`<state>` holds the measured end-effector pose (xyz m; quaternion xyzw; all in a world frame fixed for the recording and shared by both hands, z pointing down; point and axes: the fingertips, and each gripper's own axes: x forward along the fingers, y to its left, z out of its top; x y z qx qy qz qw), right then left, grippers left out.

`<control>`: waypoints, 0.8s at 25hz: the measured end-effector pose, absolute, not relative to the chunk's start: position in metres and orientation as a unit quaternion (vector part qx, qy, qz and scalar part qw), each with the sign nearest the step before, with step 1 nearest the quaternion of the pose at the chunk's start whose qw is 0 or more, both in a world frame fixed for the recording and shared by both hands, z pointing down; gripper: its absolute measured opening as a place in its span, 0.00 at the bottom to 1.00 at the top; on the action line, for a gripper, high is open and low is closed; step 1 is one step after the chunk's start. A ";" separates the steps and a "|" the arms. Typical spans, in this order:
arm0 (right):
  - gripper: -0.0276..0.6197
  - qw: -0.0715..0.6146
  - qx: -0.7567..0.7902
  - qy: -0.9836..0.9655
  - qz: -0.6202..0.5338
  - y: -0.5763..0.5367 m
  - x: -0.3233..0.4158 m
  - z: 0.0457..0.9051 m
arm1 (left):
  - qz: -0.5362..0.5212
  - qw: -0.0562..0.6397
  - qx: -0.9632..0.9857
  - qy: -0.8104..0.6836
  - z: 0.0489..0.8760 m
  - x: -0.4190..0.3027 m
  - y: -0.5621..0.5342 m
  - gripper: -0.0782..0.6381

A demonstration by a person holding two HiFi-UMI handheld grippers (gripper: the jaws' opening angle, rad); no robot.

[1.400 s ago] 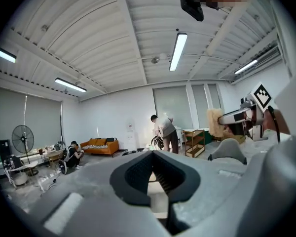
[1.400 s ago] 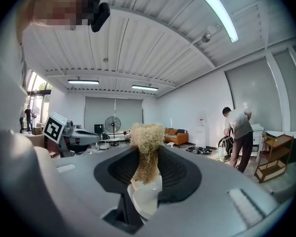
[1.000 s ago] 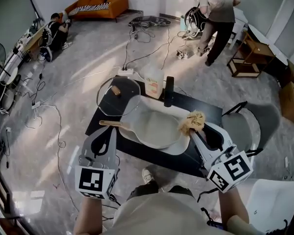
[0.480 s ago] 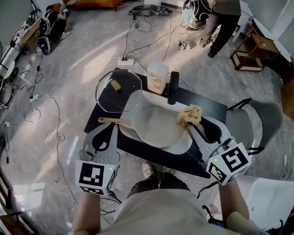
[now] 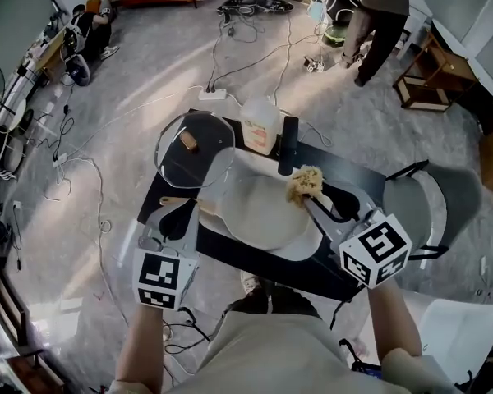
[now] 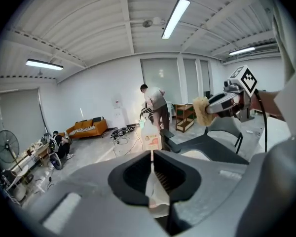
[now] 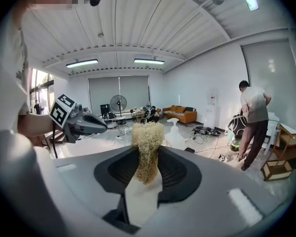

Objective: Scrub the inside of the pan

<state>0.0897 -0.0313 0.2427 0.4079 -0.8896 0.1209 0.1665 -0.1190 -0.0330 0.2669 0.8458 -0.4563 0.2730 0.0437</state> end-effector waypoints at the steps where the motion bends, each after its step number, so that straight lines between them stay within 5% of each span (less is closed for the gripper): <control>1: 0.23 0.174 0.405 -0.889 0.125 -0.036 0.090 0.250 | 0.281 0.043 0.847 -0.448 0.272 -0.116 -0.037 0.16; 10: 0.23 0.247 0.352 -0.893 0.132 -0.064 0.054 0.310 | 0.400 0.068 0.844 -0.351 0.356 -0.110 -0.057 0.37; 20: 0.23 0.319 0.280 -0.893 0.151 -0.063 0.000 0.402 | 0.517 0.052 0.834 -0.187 0.471 -0.116 -0.045 0.47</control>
